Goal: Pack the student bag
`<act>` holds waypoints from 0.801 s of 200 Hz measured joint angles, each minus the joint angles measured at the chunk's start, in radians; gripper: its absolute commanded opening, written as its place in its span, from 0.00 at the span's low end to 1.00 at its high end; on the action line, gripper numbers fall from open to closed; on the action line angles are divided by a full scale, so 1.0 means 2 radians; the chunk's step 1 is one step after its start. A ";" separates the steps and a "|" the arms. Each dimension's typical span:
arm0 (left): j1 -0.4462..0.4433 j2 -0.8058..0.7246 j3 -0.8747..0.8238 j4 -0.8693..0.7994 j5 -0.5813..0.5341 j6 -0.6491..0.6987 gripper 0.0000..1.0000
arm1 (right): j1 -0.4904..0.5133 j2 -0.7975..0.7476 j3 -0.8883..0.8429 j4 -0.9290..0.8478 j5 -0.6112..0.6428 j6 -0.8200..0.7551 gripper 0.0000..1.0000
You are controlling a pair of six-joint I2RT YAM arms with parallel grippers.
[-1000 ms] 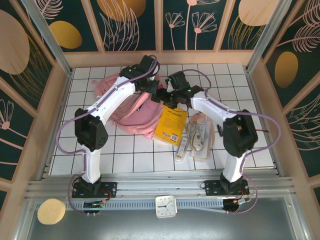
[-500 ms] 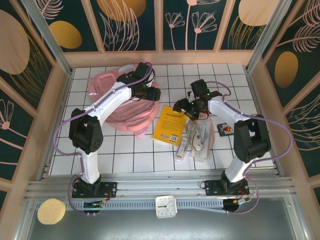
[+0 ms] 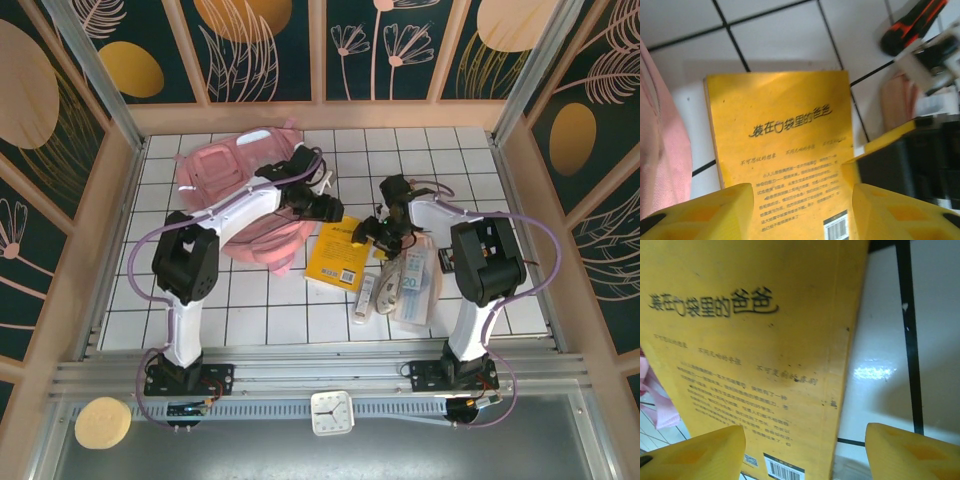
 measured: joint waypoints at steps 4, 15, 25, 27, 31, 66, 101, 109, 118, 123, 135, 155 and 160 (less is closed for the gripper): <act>0.000 0.002 -0.003 0.000 0.001 0.000 0.52 | 0.000 0.001 -0.001 0.000 -0.001 -0.001 0.65; 0.000 0.008 -0.013 0.000 0.003 0.000 0.48 | 0.000 0.003 -0.003 0.001 -0.003 -0.004 0.65; 0.001 0.013 -0.022 0.001 0.006 -0.003 0.45 | 0.000 0.008 -0.005 0.002 -0.006 -0.008 0.64; 0.001 0.014 -0.024 0.001 0.007 -0.002 0.44 | 0.000 0.010 -0.005 0.003 -0.007 -0.009 0.64; 0.001 0.017 -0.028 0.001 0.008 -0.004 0.43 | 0.000 0.012 -0.006 0.005 -0.008 -0.010 0.64; 0.001 0.035 -0.054 0.013 0.020 -0.007 0.34 | -0.008 0.016 -0.019 0.023 -0.030 -0.010 0.58; 0.001 0.048 -0.069 0.037 0.035 -0.013 0.28 | -0.015 0.013 -0.036 0.056 -0.057 -0.005 0.55; 0.002 0.048 -0.073 0.044 0.039 -0.014 0.28 | -0.015 0.012 -0.039 0.067 -0.064 -0.003 0.53; 0.004 0.048 -0.077 0.051 0.043 -0.017 0.27 | -0.015 0.012 -0.040 0.072 -0.068 -0.002 0.51; 0.004 0.047 -0.080 0.054 0.045 -0.017 0.27 | -0.016 0.011 -0.041 0.075 -0.069 -0.001 0.49; 0.007 0.046 -0.084 0.062 0.048 -0.019 0.27 | -0.015 0.009 -0.047 0.088 -0.073 0.001 0.43; 0.011 0.045 -0.087 0.071 0.048 -0.023 0.26 | -0.014 0.007 -0.056 0.123 -0.076 0.004 0.38; 0.011 0.045 -0.088 0.073 0.048 -0.023 0.26 | -0.012 0.007 -0.058 0.135 -0.078 0.004 0.38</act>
